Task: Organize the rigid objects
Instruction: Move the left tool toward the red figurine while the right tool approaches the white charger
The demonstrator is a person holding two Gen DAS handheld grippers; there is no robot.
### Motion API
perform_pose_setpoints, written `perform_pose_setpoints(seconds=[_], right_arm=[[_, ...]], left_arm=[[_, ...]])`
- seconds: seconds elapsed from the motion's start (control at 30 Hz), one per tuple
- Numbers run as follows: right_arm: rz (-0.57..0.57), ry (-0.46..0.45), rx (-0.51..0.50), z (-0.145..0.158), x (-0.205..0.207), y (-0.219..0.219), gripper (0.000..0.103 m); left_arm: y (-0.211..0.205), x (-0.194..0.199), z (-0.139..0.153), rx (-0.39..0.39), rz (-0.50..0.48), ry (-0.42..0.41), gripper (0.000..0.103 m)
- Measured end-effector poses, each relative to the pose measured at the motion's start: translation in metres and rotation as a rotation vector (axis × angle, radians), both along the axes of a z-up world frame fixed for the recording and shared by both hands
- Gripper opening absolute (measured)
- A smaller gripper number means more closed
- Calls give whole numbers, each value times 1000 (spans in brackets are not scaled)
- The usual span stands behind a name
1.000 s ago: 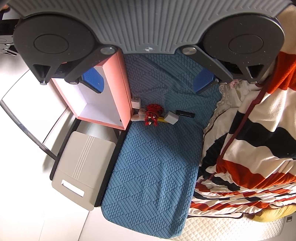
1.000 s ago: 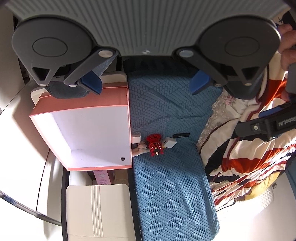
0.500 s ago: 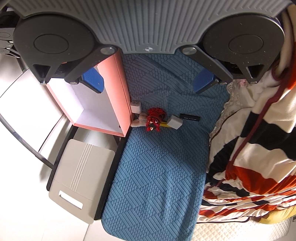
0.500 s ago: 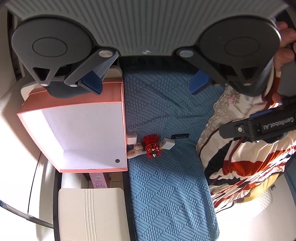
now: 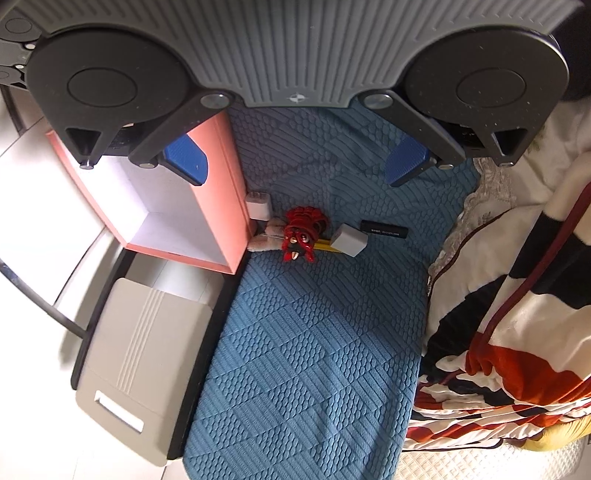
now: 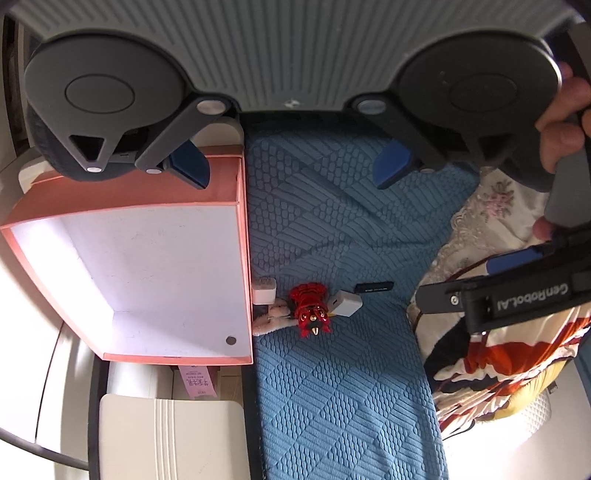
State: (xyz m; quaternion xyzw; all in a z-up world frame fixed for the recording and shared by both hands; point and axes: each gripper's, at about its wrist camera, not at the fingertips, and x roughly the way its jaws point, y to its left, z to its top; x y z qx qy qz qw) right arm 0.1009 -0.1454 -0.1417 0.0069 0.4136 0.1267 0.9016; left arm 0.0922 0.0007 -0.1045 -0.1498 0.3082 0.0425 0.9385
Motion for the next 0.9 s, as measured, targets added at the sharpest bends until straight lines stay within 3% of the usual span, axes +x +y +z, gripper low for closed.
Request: perform_pose_setpoints(seconds=[0.1, 0.23, 0.63, 0.9], right_arm=[[6, -9, -22, -6, 9, 8, 96], [15, -13, -38, -15, 21, 19, 81], [23, -32, -86, -42, 48, 40, 69], [18, -51, -83, -54, 68, 52, 66]], left_arm=[[9, 12, -6, 8, 4, -3, 103], [19, 28, -9, 16, 4, -13, 103], [31, 71, -30, -21, -30, -3, 103], [38, 98, -47, -41, -47, 34, 103]])
